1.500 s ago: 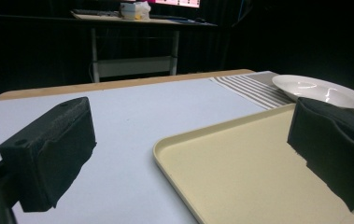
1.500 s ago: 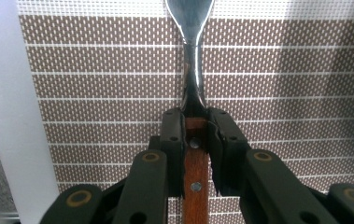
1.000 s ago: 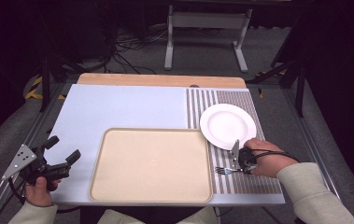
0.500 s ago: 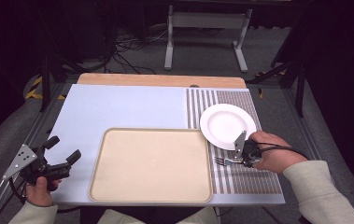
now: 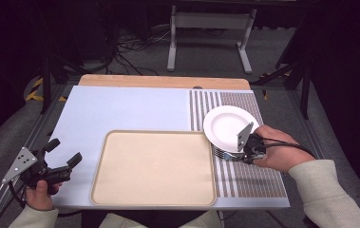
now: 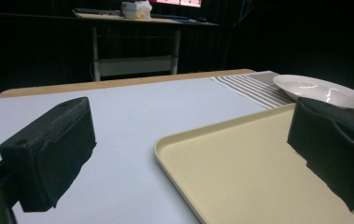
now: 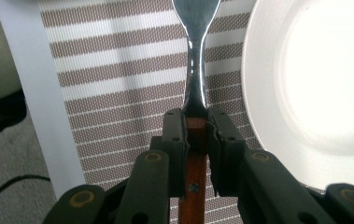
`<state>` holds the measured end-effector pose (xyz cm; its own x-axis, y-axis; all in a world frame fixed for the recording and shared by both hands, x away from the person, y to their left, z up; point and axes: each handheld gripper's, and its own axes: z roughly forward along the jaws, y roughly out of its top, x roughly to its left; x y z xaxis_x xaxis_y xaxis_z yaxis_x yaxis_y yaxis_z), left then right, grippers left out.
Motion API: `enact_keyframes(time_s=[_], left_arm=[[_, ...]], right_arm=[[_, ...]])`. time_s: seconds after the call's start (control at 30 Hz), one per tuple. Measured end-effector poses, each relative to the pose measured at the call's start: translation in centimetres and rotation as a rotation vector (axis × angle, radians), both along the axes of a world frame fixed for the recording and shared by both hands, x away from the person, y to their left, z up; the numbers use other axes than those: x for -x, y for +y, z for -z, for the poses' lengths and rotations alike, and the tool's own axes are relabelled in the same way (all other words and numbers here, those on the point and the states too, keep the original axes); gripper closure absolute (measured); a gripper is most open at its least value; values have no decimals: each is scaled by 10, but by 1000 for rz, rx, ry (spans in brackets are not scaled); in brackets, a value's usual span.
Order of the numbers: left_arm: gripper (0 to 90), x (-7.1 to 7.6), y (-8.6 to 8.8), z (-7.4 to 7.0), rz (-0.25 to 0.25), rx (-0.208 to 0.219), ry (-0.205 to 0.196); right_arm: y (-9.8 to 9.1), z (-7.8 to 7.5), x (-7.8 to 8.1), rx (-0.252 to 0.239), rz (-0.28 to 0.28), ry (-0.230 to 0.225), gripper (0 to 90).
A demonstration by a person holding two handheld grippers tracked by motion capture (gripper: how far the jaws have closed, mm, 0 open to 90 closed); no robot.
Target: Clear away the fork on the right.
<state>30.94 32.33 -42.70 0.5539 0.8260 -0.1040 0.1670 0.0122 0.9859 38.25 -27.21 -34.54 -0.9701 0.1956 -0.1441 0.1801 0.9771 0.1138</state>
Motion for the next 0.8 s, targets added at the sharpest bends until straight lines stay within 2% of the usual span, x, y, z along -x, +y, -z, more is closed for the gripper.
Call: enact_keyframes(time_s=[0.13, 0.17, 0.23, 0.4, 0.5, 0.67, 0.77, 0.8], left_arm=[[14, 0, 0, 0, 0, 0, 0], [14, 0, 0, 0, 0, 0, -1], [14, 0, 0, 0, 2, -3, 2], [14, 0, 0, 0, 1, -2, -1], [14, 0, 0, 0, 1, -1, -1], [14, 0, 0, 0, -1, 0, -2], [14, 0, 1, 0, -1, 1, -2], [14, 0, 1, 0, -1, 2, -2]], right_arm=[[3, -4, -1, -20, 17, 3, 777], [5, -6, 0, -43, 42, 4, 777], [8, -8, -1, -67, 60, 6, 776], [14, -11, -3, -94, 79, 9, 776], [18, -13, -4, -127, 102, 11, 776], [28, -16, -6, -197, 208, 58, 776], [33, -18, -7, -221, 261, 79, 776], [33, -18, -7, -221, 261, 79, 776]])
